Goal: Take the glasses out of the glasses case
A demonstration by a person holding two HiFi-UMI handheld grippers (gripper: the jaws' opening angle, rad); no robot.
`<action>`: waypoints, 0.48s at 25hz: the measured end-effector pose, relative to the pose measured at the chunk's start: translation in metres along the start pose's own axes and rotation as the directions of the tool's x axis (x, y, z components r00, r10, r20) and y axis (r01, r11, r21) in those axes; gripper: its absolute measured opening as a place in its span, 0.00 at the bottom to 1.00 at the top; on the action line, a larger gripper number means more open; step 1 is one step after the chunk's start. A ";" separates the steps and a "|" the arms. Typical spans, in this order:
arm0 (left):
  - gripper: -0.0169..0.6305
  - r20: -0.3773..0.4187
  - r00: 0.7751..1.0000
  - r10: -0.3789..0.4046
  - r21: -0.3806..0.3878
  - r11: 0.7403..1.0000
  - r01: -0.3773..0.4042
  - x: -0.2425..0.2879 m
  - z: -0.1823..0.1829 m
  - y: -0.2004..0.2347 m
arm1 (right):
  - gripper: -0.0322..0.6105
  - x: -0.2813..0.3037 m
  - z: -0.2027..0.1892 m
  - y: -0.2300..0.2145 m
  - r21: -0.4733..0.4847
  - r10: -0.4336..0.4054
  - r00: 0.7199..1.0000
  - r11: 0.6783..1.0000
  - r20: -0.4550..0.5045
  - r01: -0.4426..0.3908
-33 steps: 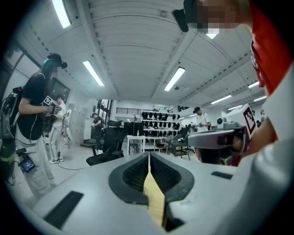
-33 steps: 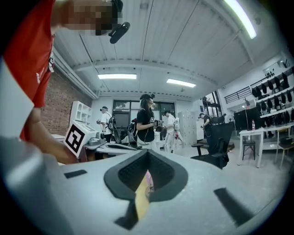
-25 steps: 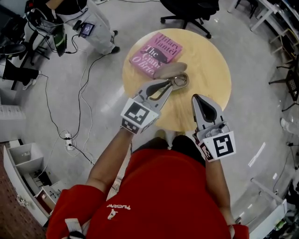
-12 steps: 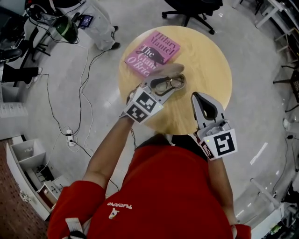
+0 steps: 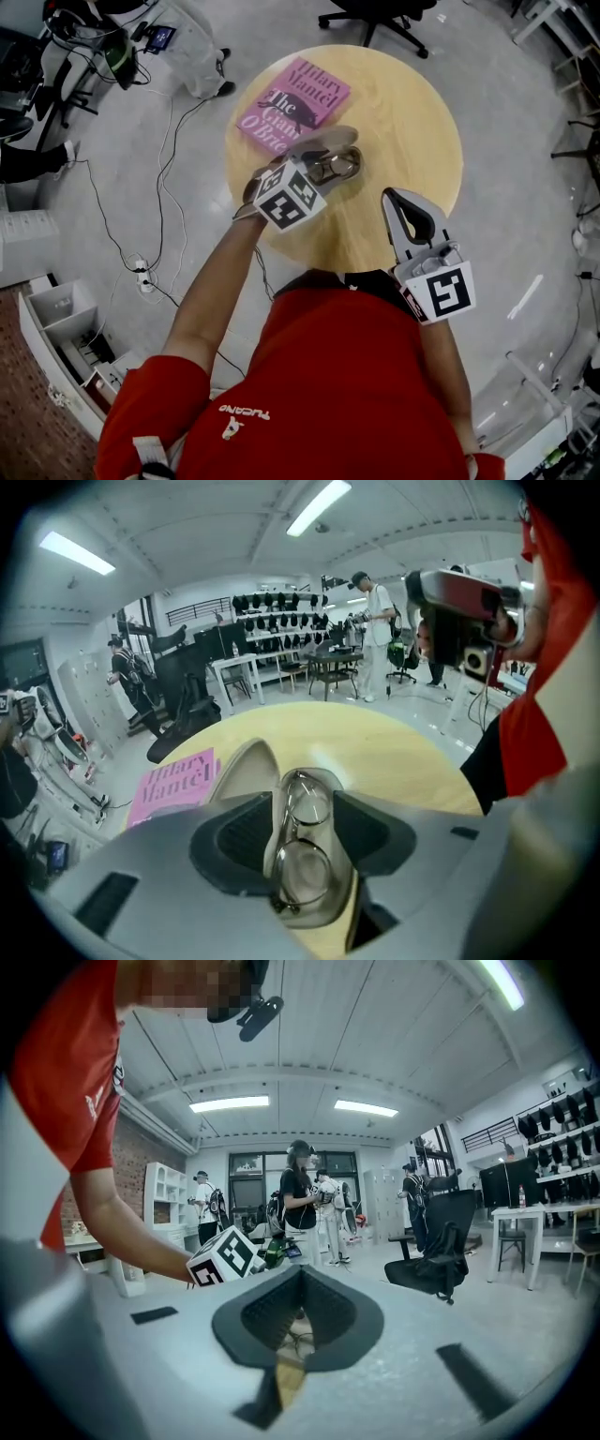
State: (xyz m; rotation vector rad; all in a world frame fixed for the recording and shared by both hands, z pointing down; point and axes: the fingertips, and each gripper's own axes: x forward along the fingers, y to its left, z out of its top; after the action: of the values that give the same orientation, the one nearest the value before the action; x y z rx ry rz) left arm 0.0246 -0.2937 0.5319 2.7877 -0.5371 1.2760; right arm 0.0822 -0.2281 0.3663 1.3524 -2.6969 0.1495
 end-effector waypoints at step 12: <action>0.32 -0.191 0.980 -0.052 0.026 0.998 0.058 0.026 -0.025 -0.007 | 0.06 -0.007 -0.016 -0.009 0.033 0.009 1.000 0.999 -0.018 -0.009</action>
State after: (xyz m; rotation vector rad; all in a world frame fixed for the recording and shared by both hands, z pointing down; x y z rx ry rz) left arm 0.0243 -0.2907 0.5681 2.6439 -0.4296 1.5304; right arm 0.0940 -0.2257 0.3813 1.3412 -2.6976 0.2071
